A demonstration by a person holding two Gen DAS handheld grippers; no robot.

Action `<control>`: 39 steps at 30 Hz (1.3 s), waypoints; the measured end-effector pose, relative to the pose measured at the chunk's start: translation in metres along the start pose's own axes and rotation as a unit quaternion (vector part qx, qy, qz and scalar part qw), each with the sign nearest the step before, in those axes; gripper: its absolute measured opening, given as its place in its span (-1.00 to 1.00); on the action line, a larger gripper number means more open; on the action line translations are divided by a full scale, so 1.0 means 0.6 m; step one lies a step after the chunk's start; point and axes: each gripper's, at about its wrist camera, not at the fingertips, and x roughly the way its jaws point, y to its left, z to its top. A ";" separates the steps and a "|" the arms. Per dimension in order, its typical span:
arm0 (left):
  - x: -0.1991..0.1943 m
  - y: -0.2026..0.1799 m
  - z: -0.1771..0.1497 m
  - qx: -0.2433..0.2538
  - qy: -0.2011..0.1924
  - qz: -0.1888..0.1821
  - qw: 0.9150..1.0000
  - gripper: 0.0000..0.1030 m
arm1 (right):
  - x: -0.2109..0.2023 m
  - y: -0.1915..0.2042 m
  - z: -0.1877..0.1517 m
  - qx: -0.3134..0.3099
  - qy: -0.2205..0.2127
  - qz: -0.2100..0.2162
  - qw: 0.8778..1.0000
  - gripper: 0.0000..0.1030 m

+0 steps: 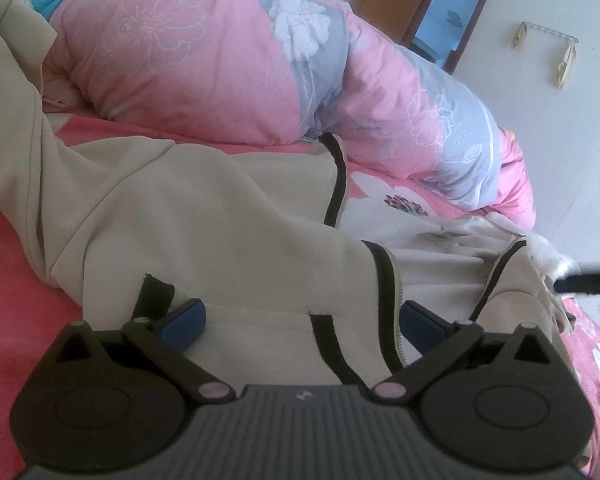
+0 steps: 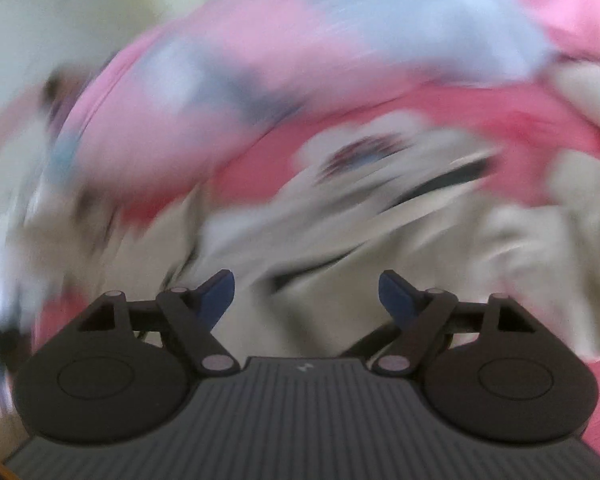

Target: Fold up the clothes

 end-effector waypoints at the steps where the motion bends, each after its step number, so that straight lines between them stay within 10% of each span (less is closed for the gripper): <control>1: 0.000 0.000 0.000 0.000 0.000 0.000 1.000 1.00 | 0.012 0.041 -0.012 -0.045 0.015 0.004 0.999 0.60; 7: 0.000 0.001 -0.001 -0.001 -0.001 0.000 1.000 1.00 | 0.089 0.177 -0.075 -0.231 0.056 -0.053 0.970 0.79; 14: 0.000 -0.001 -0.002 0.002 -0.002 0.002 1.000 1.00 | 0.112 0.196 -0.103 -0.271 0.062 -0.107 0.954 0.76; 16: 0.000 0.000 -0.001 0.002 -0.002 0.002 1.000 1.00 | 0.110 0.194 -0.112 -0.276 0.051 -0.116 0.953 0.31; 21: 0.001 0.001 -0.001 0.004 -0.003 0.002 1.000 1.00 | 0.061 0.126 -0.080 -0.148 0.006 -0.103 0.984 -0.69; 26: 0.001 0.000 -0.002 0.005 -0.004 0.002 1.000 1.00 | -0.019 0.021 -0.056 0.002 -0.059 -0.096 0.994 -0.79; 34: 0.001 0.000 -0.004 0.008 -0.005 0.003 1.000 1.00 | -0.185 -0.173 -0.068 0.184 -0.184 -0.152 0.954 -0.81; 39: 0.003 -0.002 -0.004 0.011 -0.006 0.004 1.000 1.00 | -0.199 -0.263 -0.128 0.258 -0.176 -0.172 0.934 -0.82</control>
